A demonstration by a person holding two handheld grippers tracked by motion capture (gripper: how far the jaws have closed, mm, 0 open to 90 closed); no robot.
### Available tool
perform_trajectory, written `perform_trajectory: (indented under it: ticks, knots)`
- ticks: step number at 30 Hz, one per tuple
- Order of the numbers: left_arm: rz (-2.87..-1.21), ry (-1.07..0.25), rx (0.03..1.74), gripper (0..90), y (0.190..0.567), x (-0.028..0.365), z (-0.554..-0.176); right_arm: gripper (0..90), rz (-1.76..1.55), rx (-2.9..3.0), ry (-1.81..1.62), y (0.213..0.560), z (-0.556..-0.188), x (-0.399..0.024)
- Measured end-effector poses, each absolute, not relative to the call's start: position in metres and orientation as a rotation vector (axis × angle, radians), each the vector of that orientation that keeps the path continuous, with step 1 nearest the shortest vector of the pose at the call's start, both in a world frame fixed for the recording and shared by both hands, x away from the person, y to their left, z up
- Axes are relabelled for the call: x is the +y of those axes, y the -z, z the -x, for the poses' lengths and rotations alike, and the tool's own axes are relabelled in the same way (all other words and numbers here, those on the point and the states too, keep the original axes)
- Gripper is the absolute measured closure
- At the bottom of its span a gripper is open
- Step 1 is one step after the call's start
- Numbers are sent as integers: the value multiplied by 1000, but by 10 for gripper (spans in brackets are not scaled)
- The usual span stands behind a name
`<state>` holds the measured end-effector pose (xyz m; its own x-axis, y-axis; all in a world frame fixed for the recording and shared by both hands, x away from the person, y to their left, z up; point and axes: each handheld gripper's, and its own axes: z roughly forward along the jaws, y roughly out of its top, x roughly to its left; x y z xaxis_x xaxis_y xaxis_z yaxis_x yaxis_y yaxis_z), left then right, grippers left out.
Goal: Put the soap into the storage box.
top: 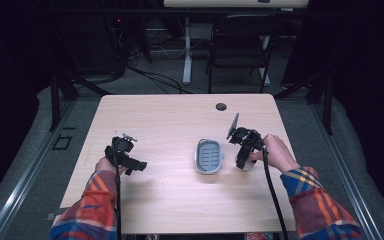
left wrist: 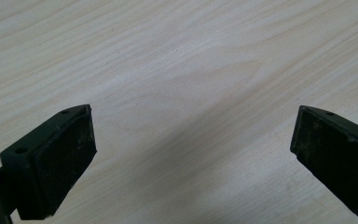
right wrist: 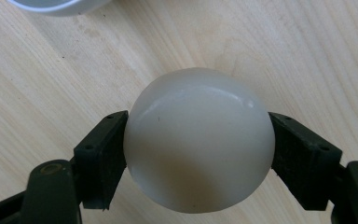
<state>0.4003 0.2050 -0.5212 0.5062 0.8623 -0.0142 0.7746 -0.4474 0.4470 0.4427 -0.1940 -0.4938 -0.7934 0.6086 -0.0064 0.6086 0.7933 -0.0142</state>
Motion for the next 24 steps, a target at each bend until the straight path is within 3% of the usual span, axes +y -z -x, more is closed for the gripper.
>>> perform_trajectory:
  ticks: [24]
  knots:
    - [-2352, -304, 1356, 1, 521, 205, -400, 241, -976, 2966, -12, 473, -449, -181]
